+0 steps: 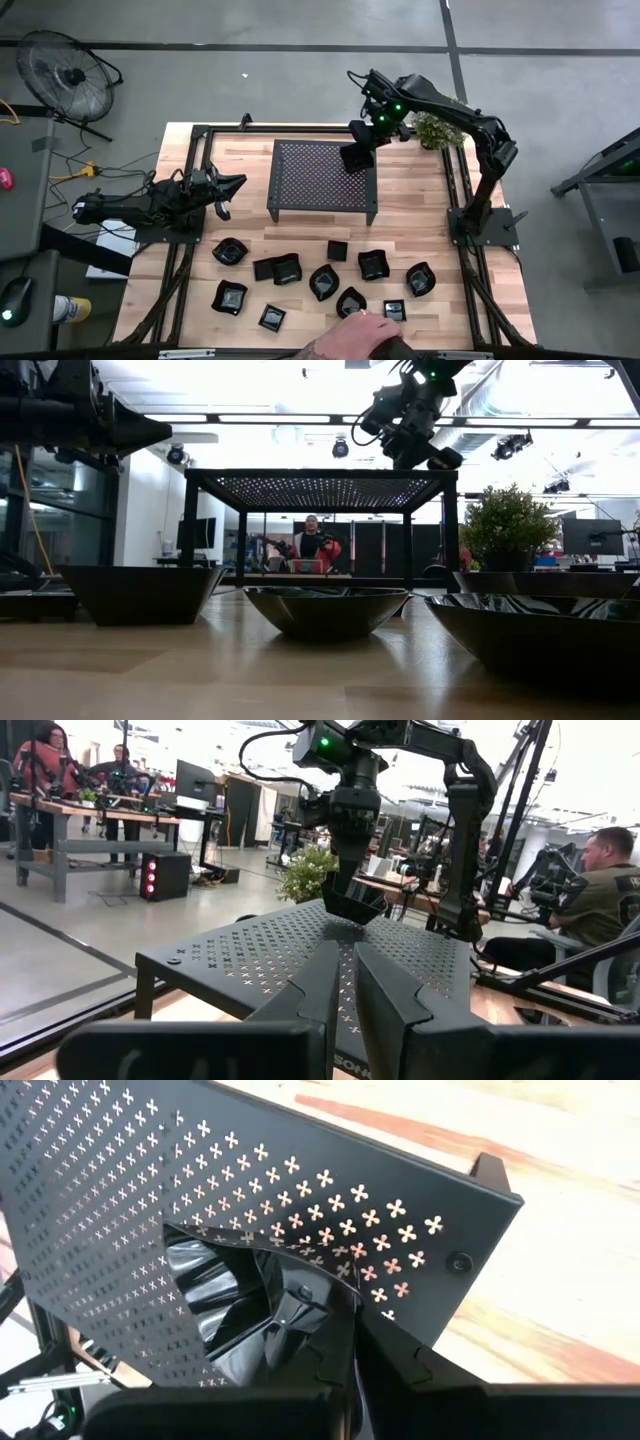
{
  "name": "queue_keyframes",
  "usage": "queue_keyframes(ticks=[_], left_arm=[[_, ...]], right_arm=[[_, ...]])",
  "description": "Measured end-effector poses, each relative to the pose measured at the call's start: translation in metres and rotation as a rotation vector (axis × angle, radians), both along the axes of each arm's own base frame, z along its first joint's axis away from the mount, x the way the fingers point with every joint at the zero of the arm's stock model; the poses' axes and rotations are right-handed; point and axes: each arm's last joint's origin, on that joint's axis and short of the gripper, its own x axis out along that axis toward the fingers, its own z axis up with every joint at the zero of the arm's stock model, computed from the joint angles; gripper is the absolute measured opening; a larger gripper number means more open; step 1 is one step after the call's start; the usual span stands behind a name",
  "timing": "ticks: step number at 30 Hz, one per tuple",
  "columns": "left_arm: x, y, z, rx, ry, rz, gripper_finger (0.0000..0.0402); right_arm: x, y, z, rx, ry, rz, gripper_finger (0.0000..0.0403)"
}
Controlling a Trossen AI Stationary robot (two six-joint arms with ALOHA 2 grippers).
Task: Pick & Place Mini shaped plates
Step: Put the black distorted square plate on the shelf, then stack the black distorted plate on top of the black distorted plate on the shelf
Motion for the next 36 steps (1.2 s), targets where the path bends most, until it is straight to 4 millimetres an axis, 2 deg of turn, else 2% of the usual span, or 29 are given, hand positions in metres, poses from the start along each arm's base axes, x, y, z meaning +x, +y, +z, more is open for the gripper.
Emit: queue_keyframes(ticks=[27,30,36], left_arm=[[0.0,0.0,0.0,0.0,0.0,0.0,0.0033],[0.0,0.0,0.0001,0.0,0.0,0.0,0.0033],[0.0,0.0,0.0001,0.0,0.0,0.0,0.0033]], right_arm=[[0.0021,0.0026,0.0004,-0.001,-0.026,0.053,0.0013],[0.0024,0.0029,0.0005,0.005,-0.031,0.057,0.0029],[0.0025,0.0031,0.0005,0.007,-0.032,0.057,0.0102]])
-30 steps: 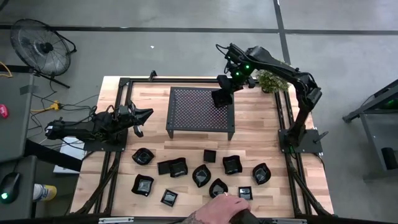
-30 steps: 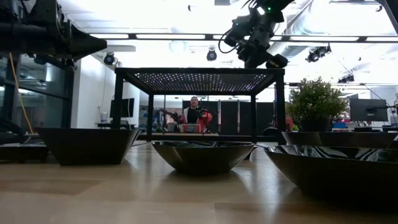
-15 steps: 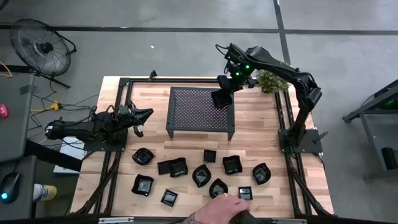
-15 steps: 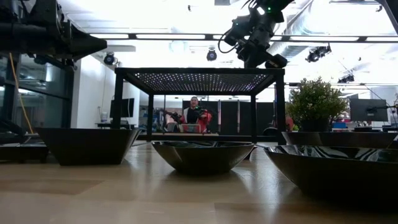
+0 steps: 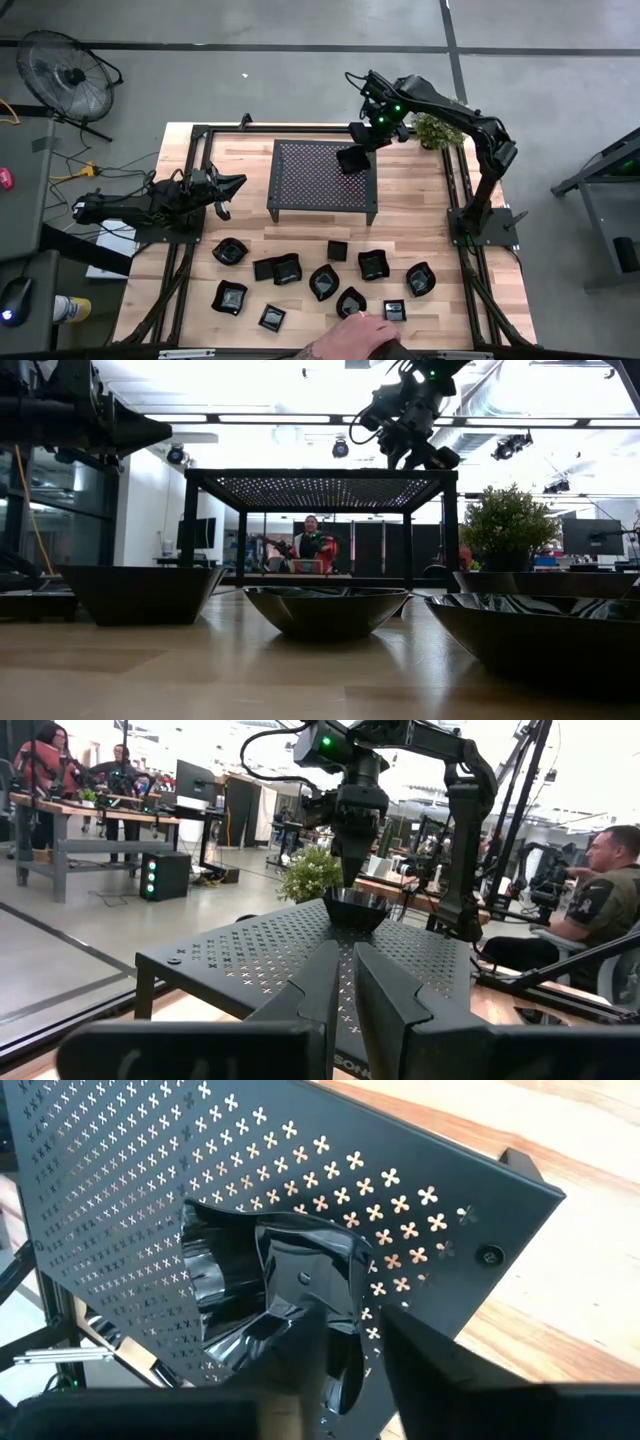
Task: Pick & Place Mini shaped plates
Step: Stack the black distorted plate on top of the black distorted plate on the shelf
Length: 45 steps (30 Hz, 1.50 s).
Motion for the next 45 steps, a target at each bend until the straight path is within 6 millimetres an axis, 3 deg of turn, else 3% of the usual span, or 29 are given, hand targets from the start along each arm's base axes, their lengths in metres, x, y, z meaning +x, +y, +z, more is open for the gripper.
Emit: queue_keyframes(ticks=[8,18,37,41,45], left_arm=[[0.0,0.0,0.0,0.0,0.0,0.0,0.0033],[0.0,0.0,0.0,0.0,0.0,0.0,0.0033],[0.0,0.0,0.0,0.0,0.0,0.0,0.0033],[0.0,0.0,0.0,0.0,0.0,0.0,0.0033],[0.0,0.0,0.0,0.0,0.0,0.0,0.0033]], right_arm=[[-0.001,0.001,0.002,0.012,-0.017,0.004,0.0166],[-0.013,0.015,0.024,-0.052,-0.046,0.036,0.0172],[-0.036,0.129,0.064,-0.261,0.22,0.166,0.0172],[-0.045,0.148,0.06,-0.268,0.185,0.195,0.0172],[-0.062,0.166,0.041,-0.236,0.236,0.215,0.0172]])
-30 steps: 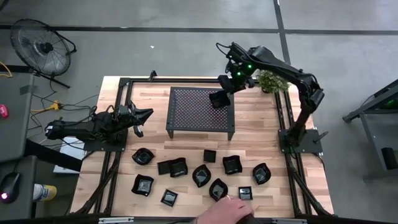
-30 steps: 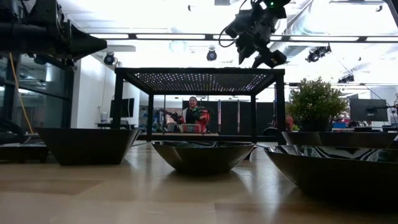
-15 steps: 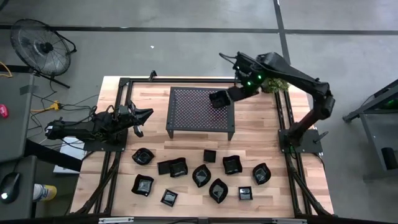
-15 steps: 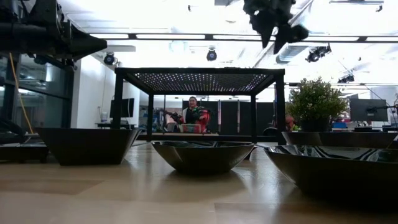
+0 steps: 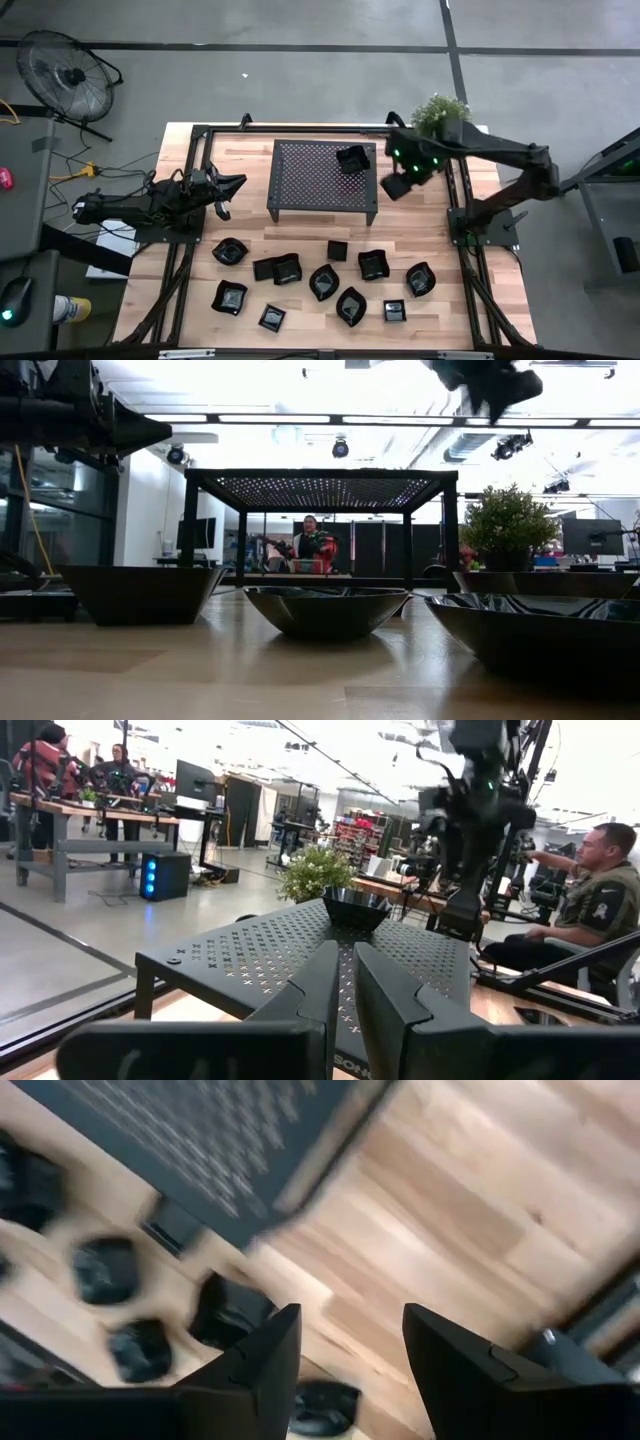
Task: Pick & Place Mini shaped plates
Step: Stack the black distorted plate on top of the black distorted plate on the shelf
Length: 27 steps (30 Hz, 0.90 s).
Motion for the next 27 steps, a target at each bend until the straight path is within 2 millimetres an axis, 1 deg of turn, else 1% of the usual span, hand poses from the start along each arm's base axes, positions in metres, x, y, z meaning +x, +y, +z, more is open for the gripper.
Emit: queue_keyframes(ticks=[6,12,19,23,27], left_arm=[[0.0,0.0,0.0,0.0,0.0,0.0,0.0033],[0.0,0.0,0.0,0.0,0.0,0.0,0.0033],[0.0,0.0,0.0,0.0,0.0,0.0,0.0033],[0.0,0.0,0.0,0.0,0.0,0.0,0.0033],[0.0,0.0,0.0,0.0,0.0,0.0,0.0033]], right_arm=[[-0.018,0.026,-0.036,0.062,-0.026,0.007,0.0172],[-0.026,0.046,-0.069,0.116,-0.001,0.03,0.0172],[-0.026,0.065,-0.091,0.113,0.025,0.122,0.0172],[-0.026,0.077,-0.1,0.153,0.019,0.11,0.0172],[-0.027,0.088,-0.104,0.166,0.031,0.044,0.0172]])
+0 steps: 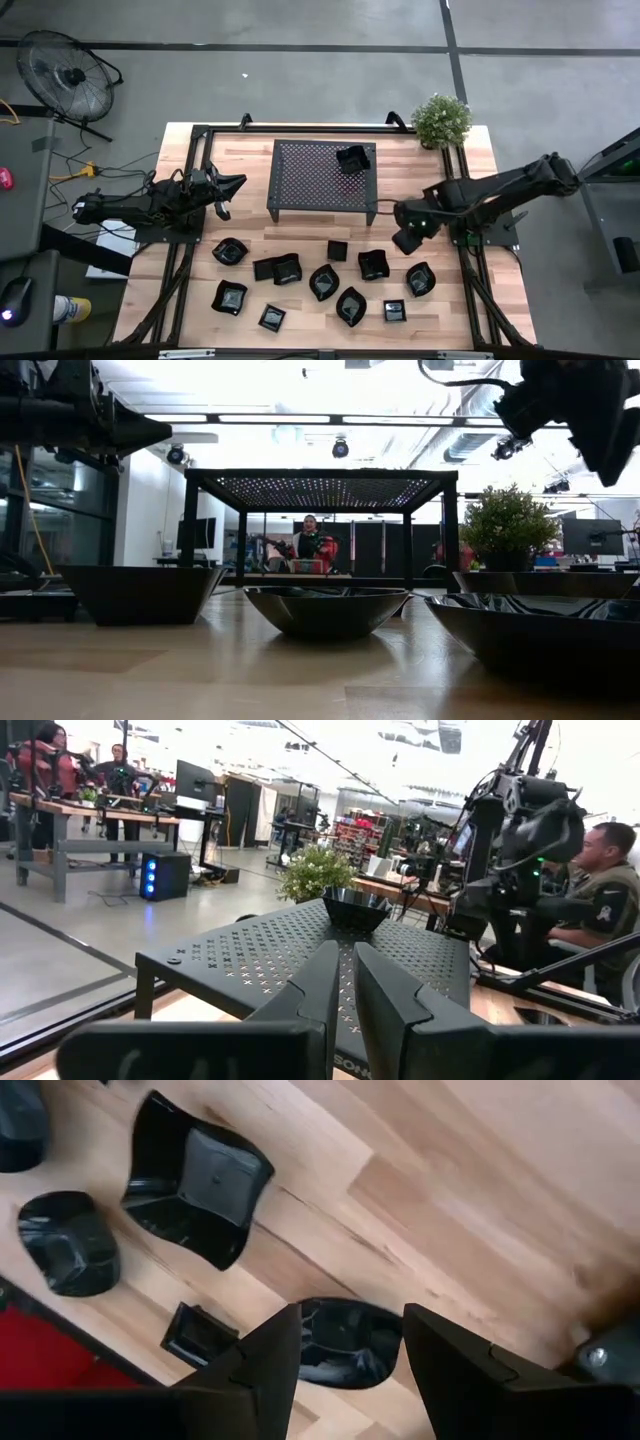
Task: Pick & Place Mini shaped plates
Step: Stack the black distorted plate on top of the black distorted plate on the shelf
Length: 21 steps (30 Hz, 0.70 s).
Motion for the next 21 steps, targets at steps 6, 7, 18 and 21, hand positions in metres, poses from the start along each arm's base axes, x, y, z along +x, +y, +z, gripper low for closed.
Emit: queue_keyframes(ticks=[6,7,18,21], left_arm=[[0.0,0.0,0.0,0.0,0.0,0.0,0.0033],[0.0,0.0,0.0,0.0,0.0,0.0,0.0033],[0.0,0.0,0.0,0.0,0.0,0.0,0.0033],[0.0,0.0,0.0,0.0,0.0,0.0,0.0033]], right_arm=[[0.007,0.01,-0.007,0.018,-0.015,-0.083,0.0172],[0.009,0.012,-0.009,0.018,-0.006,-0.087,0.0172],[0.032,0.033,-0.033,0.076,0.031,-0.113,0.0172],[0.036,0.038,-0.037,0.083,0.033,-0.111,0.0172]])
